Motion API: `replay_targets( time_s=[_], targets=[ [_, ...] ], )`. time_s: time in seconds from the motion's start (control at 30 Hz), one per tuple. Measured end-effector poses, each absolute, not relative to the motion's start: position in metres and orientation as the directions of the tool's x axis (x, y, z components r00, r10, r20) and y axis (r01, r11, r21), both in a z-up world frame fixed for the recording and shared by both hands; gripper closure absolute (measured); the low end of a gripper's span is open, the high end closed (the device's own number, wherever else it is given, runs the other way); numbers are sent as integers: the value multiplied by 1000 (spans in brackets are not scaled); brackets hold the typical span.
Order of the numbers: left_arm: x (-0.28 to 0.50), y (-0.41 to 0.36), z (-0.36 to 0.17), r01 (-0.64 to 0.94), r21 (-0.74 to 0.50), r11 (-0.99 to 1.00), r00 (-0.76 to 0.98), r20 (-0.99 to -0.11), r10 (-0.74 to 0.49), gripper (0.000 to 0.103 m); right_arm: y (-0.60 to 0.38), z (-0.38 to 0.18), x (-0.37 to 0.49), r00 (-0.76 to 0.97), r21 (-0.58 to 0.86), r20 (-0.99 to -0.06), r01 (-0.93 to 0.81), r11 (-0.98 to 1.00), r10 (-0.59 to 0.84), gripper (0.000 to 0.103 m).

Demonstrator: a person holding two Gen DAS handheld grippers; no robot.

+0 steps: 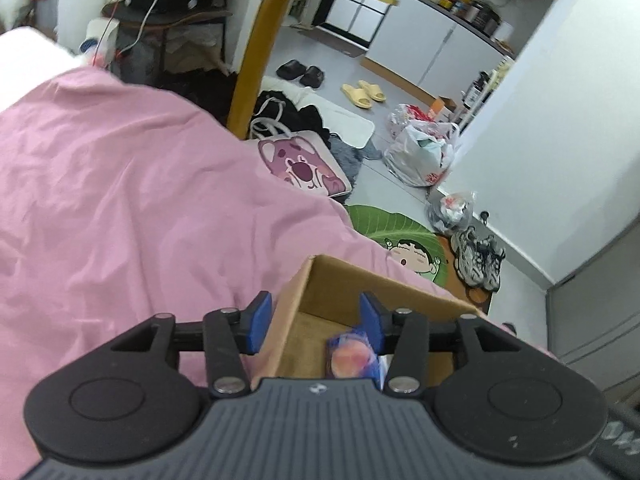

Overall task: Organize soft objects
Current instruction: 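Release the white bag into the box with the left tool while the right tool drops the tissue pack in, then move both tools back toward the plush toys on the bed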

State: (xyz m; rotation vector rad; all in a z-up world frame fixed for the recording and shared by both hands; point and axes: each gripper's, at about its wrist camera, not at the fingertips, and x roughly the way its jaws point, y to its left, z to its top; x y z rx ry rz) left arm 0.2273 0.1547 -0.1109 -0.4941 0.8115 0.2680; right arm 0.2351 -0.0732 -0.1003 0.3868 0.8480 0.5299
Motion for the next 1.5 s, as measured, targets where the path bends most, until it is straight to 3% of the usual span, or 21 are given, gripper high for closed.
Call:
replay_targets(
  time_s=[0.37, 0.57, 1.1, 1.23, 1.5],
  targets=[
    [216, 121, -98, -352, -225, 908, 628, -776, 51, 23, -104, -88, 219, 569, 512, -611, -244, 823, 549, 22],
    [202, 101, -90, -315, -188, 930, 620, -783, 52, 20, -123, -78, 205, 604, 481, -594, -263, 836, 532, 14],
    [168, 46, -62, -263, -151, 953, 642, -765, 56, 7, -186, -71, 174, 637, 464, -583, -248, 851, 504, 6],
    [159, 33, -56, -257, -131, 957, 656, -751, 73, 5, -197, -70, 168, 641, 453, -584, -252, 855, 498, 0],
    [146, 8, -53, -237, -95, 967, 667, -740, 91, 0, -218, -72, 156, 644, 440, -589, -251, 862, 488, 0]
  ],
)
